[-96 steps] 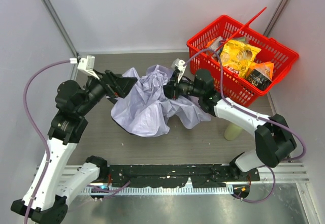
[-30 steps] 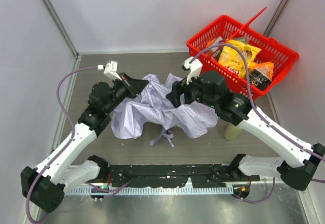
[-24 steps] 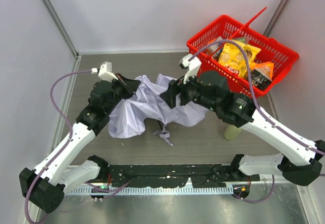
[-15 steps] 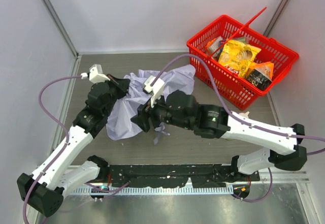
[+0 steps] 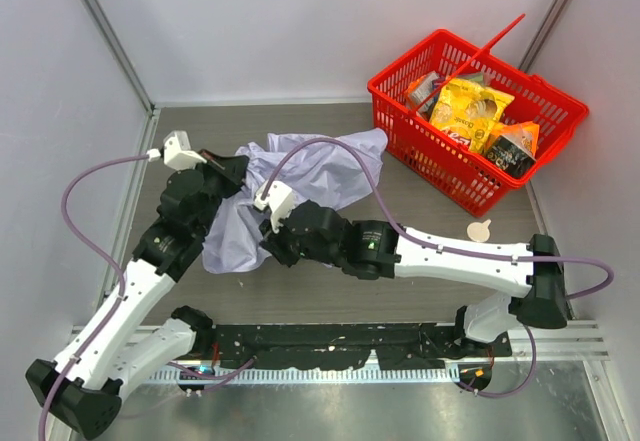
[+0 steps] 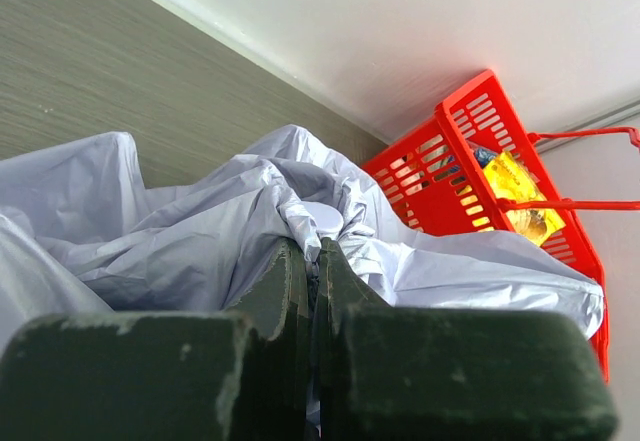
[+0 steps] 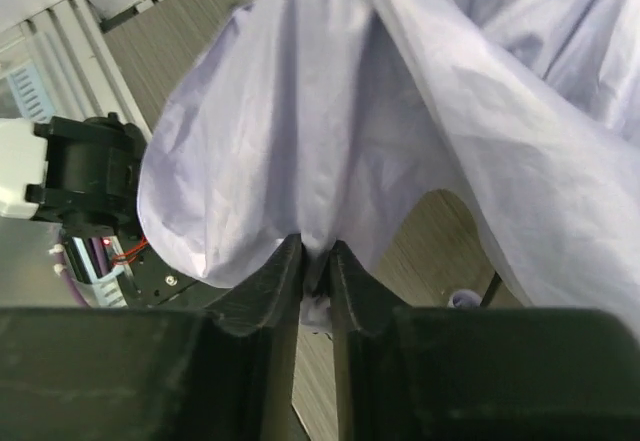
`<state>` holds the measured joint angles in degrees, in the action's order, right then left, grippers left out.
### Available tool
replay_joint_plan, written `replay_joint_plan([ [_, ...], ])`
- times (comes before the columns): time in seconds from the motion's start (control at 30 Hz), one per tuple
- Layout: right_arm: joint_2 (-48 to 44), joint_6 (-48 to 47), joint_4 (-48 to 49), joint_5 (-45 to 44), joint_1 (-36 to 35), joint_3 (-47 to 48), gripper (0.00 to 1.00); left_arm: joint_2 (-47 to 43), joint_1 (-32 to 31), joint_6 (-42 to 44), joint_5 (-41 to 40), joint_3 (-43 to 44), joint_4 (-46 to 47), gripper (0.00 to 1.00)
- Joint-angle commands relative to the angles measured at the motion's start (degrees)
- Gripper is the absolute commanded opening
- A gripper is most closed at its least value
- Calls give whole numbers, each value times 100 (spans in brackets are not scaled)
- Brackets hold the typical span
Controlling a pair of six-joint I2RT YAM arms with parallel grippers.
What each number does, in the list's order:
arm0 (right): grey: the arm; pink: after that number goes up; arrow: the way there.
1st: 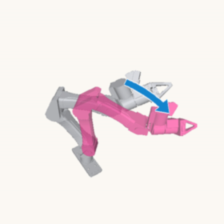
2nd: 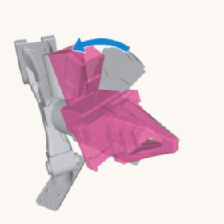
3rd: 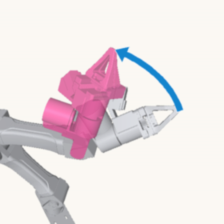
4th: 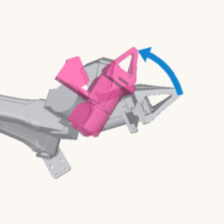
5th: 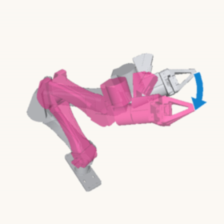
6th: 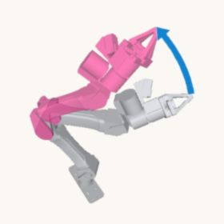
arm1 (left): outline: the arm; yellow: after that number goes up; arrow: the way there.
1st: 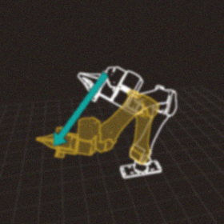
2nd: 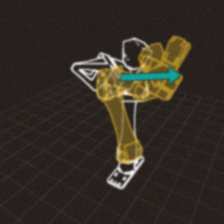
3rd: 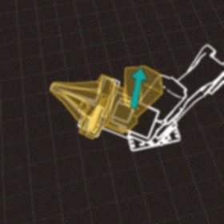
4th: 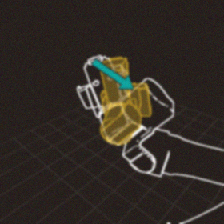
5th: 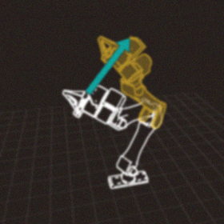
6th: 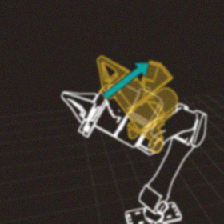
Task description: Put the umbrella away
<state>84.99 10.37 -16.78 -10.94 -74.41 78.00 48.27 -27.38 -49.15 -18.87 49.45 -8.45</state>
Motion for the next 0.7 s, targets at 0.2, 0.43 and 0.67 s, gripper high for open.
replay_joint_plan([
  [0.2, -1342, -466, 192, -1356, 49, -1768, 1, -468, 13, 1073, 1112, -198, 1240, 0],
  [0.43, -1461, -281, 1315, 282, 910, -2035, 1, -109, 22, 1031, 3256, -541, 1985, 0],
  [0.67, -501, -334, 1081, 708, 1175, -1340, 1, -81, 22, 652, 3584, -516, 2164, 0],
])
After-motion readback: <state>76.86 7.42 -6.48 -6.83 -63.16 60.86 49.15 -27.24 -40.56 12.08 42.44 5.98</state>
